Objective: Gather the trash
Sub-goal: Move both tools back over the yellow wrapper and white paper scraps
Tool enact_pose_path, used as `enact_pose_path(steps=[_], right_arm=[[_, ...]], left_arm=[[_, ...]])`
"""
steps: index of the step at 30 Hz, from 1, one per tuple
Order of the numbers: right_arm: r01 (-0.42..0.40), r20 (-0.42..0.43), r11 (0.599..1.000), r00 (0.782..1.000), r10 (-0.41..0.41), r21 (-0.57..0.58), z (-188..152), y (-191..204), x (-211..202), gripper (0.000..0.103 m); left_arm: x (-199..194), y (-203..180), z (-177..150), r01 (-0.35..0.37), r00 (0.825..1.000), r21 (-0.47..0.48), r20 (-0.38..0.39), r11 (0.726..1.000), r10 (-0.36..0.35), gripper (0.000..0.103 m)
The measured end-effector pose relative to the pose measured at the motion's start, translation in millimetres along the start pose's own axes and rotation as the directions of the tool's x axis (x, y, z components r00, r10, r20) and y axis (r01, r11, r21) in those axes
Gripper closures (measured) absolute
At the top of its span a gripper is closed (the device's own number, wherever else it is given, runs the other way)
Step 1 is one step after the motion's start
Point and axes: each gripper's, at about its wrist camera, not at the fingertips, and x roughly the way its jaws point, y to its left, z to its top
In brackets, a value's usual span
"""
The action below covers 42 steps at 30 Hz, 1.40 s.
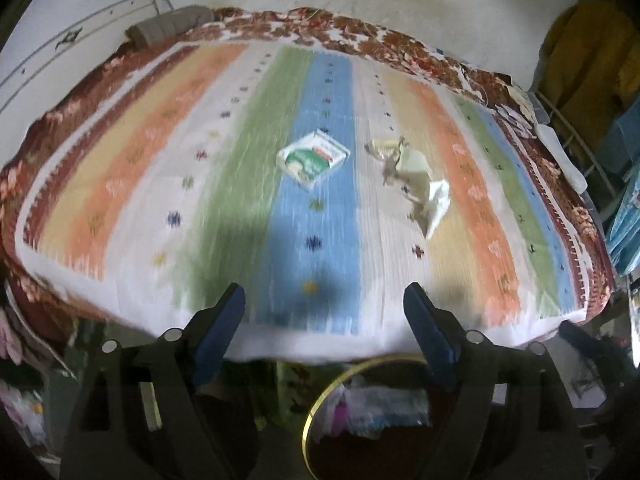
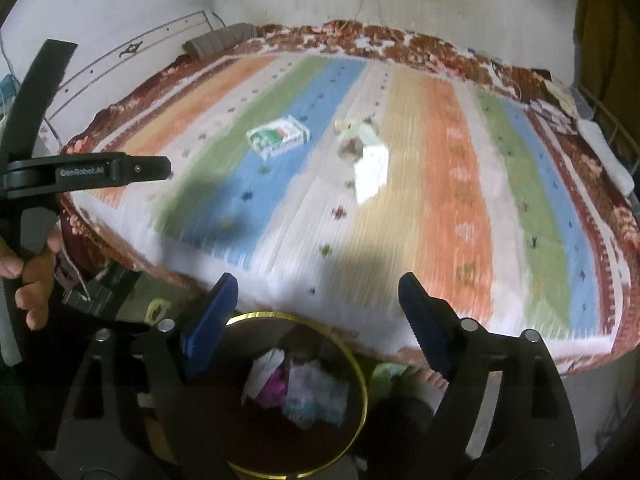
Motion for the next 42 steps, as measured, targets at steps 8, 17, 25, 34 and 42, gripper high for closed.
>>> enact_pose_path(steps=[8, 17, 25, 34, 42], right_arm=[[-0.029, 0.002, 0.998, 1.000, 0.029, 0.062, 27.9, -14.7, 15.7, 0.015], [-0.019, 0.020, 0.998, 1.000, 0.018, 0.066, 48.5, -22.8, 31.8, 0.009], [0.037, 0.030, 0.999, 0.999, -0.037, 0.003, 75.4, -30.4, 66.1, 0.009], [0.072, 0.027, 0.996, 0.997, -0.071, -0.050, 100.0, -40.9, 108.8, 0.009], [0.113, 0.001, 0.989, 0.994, -0.113, -0.096, 117.0, -52.8, 151.8, 0.012]], left_arm=[[24.1, -4.8, 34.1, 0.038, 0.999, 0.055, 0.033, 0.998, -0.040, 0.018], [49.3, -6.5, 61.9, 0.148, 0.987, 0.053, 0.055, 0.988, -0.151, 0.013], [83.7, -14.5, 88.1, 0.153, 0.987, 0.100, 0.036, 0.983, -0.157, 0.012], [127.1, -22.7, 125.3, 0.168, 0.986, 0.176, -0.011, 0.970, -0.169, 0.012], [153.9, -27.9, 150.0, 0.198, 0.980, 0.228, -0.030, 0.953, -0.196, 0.012]])
